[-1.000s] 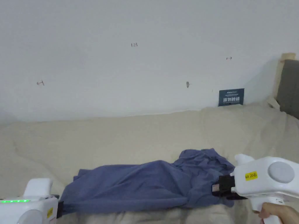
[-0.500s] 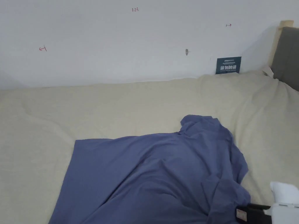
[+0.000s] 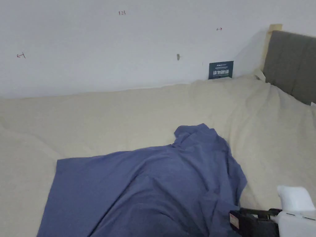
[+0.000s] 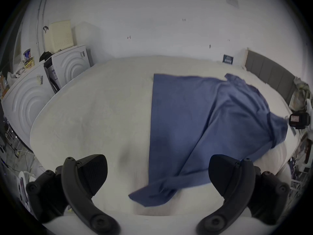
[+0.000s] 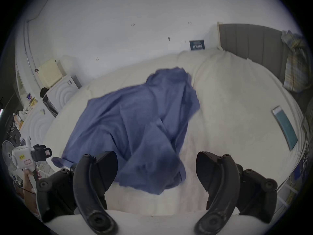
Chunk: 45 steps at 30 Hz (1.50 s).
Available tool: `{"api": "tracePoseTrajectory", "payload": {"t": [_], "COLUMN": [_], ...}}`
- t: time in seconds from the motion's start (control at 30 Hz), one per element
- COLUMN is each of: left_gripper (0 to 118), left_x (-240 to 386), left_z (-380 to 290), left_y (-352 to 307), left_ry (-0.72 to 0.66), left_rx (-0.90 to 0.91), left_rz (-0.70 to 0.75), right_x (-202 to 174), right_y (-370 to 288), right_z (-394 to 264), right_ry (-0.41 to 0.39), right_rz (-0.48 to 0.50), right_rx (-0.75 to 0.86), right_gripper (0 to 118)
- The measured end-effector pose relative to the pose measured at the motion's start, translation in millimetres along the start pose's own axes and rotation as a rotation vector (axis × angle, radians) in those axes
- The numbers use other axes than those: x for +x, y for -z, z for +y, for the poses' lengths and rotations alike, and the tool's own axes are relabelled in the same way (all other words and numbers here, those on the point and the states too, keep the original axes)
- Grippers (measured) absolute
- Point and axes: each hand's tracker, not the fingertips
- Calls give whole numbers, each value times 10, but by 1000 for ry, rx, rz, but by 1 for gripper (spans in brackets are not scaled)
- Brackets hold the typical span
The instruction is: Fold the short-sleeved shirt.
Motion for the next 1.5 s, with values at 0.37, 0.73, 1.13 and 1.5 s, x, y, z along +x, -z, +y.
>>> {"api": "tracePoseTrajectory", "payload": {"t": [0.37, 0.73, 1.13, 1.5], "left_gripper": [0, 0, 0, 0], "left_x": [328, 410, 348, 421], "left_z": [1073, 1496, 1409, 1394], "left_y": [589, 1309, 1676, 1791], "left_ry": [54, 55, 65, 80], "left_rx": [105, 59, -23, -48], "left_rz": [-78, -54, -35, -42], "right_x": [116, 741, 1047, 770], "right_y": [453, 2281, 2972, 2987], "right_z": [1269, 2483, 2429, 2239], "right_ry": [21, 202, 202, -82], "right_rz": [-47, 41, -136, -256], "right_rx": [73, -218, -347, -338], "right_gripper": [0, 16, 94, 53]}}
